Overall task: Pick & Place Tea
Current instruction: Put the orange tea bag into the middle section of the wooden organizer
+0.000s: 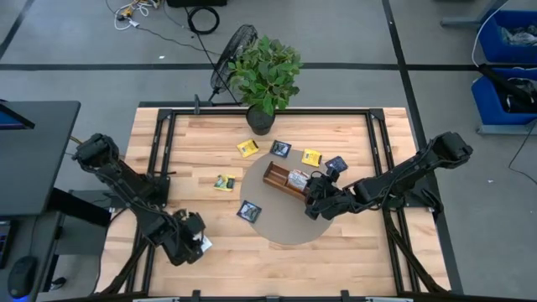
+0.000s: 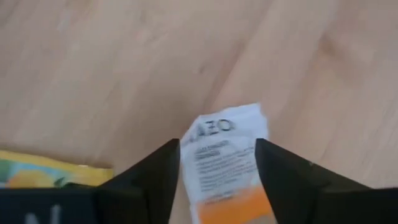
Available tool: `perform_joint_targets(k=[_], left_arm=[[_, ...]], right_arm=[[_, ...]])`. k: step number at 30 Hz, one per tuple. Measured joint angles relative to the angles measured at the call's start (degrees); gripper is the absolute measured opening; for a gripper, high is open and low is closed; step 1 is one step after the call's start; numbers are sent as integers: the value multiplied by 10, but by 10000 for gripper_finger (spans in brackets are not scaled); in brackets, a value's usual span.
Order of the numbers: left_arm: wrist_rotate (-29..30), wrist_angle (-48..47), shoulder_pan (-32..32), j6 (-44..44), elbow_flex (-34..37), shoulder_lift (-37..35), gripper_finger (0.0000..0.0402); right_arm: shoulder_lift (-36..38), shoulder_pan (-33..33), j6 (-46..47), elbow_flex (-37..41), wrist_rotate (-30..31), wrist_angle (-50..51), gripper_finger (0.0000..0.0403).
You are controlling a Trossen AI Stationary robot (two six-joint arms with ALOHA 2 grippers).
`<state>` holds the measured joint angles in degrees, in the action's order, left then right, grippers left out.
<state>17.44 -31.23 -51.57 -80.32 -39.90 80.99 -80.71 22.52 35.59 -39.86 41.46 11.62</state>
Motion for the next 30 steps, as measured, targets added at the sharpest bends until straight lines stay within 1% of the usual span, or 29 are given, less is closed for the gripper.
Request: perform_joint_targets(k=[3,6,10,14,21,30], left_arm=[[5,-3,-10,-5,0,7,237],[8,-12,-11,-15,0,20,239],[7,2,-3,-13,0,48,234],[-2,0,0,-9,-3,70,220],[4,-2,0,19,0,65,164],[12,8,0,50,0,60,63]], right_arm=[[0,0,0,0,-2,0,235],[0,0,0,0,-4,0,235],[0,1,0,0,-5,0,235],[0,1,0,0,-5,0,235],[0,1,0,0,-5,0,235],[0,1,0,0,-4,0,235]])
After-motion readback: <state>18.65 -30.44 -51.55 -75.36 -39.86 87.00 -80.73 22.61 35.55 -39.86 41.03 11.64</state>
